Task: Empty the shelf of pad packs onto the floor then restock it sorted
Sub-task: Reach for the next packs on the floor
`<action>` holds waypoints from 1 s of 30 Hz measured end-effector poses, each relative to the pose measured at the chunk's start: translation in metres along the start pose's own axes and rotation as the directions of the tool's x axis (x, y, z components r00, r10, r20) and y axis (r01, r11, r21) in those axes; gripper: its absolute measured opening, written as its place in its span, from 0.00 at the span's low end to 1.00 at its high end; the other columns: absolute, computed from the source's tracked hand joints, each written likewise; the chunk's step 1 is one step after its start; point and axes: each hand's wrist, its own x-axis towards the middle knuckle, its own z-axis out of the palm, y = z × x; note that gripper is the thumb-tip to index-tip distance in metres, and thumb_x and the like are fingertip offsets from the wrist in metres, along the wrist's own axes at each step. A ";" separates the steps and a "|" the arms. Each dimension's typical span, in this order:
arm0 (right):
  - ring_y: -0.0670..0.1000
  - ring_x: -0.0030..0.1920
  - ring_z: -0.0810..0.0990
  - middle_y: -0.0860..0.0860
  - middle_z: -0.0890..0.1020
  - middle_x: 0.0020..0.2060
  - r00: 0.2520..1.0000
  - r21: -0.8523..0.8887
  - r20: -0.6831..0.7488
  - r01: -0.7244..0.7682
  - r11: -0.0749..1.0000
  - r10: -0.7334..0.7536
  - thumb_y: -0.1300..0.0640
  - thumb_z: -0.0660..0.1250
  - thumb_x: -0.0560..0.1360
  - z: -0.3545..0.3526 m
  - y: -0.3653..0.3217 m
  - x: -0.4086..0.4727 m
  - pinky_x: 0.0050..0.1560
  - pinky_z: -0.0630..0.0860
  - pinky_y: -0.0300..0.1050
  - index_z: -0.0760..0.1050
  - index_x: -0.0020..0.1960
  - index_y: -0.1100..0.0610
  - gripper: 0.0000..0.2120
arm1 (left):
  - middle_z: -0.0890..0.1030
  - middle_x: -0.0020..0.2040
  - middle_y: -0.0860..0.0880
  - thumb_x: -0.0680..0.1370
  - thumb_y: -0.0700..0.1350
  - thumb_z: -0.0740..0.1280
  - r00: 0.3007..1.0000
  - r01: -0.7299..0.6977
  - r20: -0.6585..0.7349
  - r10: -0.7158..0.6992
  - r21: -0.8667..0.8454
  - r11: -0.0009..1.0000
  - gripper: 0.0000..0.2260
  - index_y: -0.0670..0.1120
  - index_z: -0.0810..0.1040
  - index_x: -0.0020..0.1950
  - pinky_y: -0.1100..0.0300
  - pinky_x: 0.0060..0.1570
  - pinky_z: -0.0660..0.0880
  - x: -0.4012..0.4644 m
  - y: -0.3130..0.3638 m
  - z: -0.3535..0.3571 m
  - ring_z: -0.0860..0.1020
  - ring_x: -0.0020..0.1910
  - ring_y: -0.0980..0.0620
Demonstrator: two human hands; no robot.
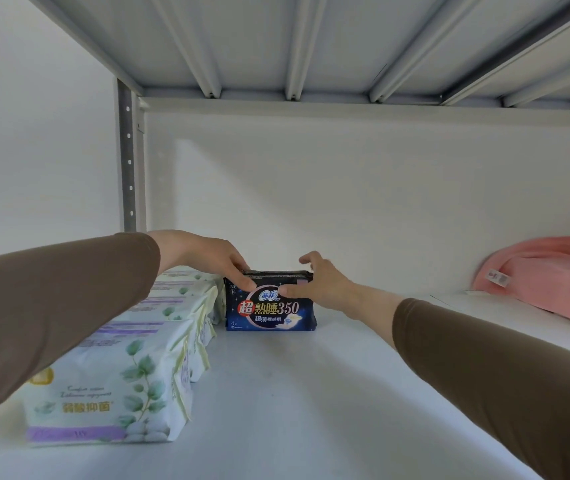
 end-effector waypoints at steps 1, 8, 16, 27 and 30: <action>0.52 0.54 0.78 0.52 0.74 0.60 0.996 0.123 0.069 -0.059 0.991 0.051 0.46 0.75 0.72 0.001 0.000 -0.001 0.50 0.78 0.47 0.63 0.70 0.54 0.34 | 0.83 0.57 0.60 0.69 0.64 0.73 1.000 -0.010 0.004 0.010 0.009 1.000 0.25 0.55 0.80 0.63 0.56 0.68 0.68 0.000 -0.001 0.000 0.77 0.61 0.58; 0.53 0.47 0.84 0.55 0.82 0.52 0.991 0.302 0.107 -0.105 0.948 0.076 0.51 0.74 0.74 0.007 0.003 0.003 0.47 0.84 0.54 0.67 0.64 0.55 0.24 | 0.85 0.52 0.57 0.70 0.56 0.76 1.000 0.020 0.008 -0.021 0.013 1.000 0.19 0.52 0.82 0.59 0.57 0.65 0.72 0.003 -0.006 -0.005 0.79 0.56 0.57; 0.56 0.51 0.84 0.56 0.81 0.54 0.998 0.196 0.067 -0.015 0.980 0.002 0.52 0.77 0.72 0.013 0.003 0.000 0.49 0.83 0.59 0.68 0.61 0.58 0.25 | 0.84 0.54 0.55 0.70 0.54 0.77 0.999 0.046 0.004 -0.046 0.060 0.997 0.21 0.50 0.81 0.60 0.59 0.62 0.73 0.002 -0.004 -0.006 0.79 0.56 0.55; 0.51 0.60 0.77 0.52 0.72 0.67 0.997 0.136 0.080 0.008 0.991 -0.019 0.47 0.78 0.69 0.009 0.008 0.003 0.42 0.73 0.36 0.61 0.75 0.55 0.42 | 0.81 0.60 0.57 0.70 0.54 0.77 0.998 0.052 0.032 -0.053 0.052 0.997 0.24 0.53 0.79 0.64 0.61 0.62 0.69 -0.006 -0.001 -0.007 0.76 0.61 0.56; 0.53 0.64 0.75 0.53 0.70 0.68 0.998 0.099 0.063 0.006 0.995 -0.013 0.44 0.79 0.66 0.010 0.012 0.006 0.61 0.75 0.46 0.61 0.75 0.54 0.45 | 0.80 0.60 0.57 0.69 0.56 0.77 0.998 0.057 0.028 -0.058 0.058 0.997 0.25 0.54 0.79 0.64 0.60 0.63 0.69 -0.006 -0.002 -0.005 0.76 0.62 0.56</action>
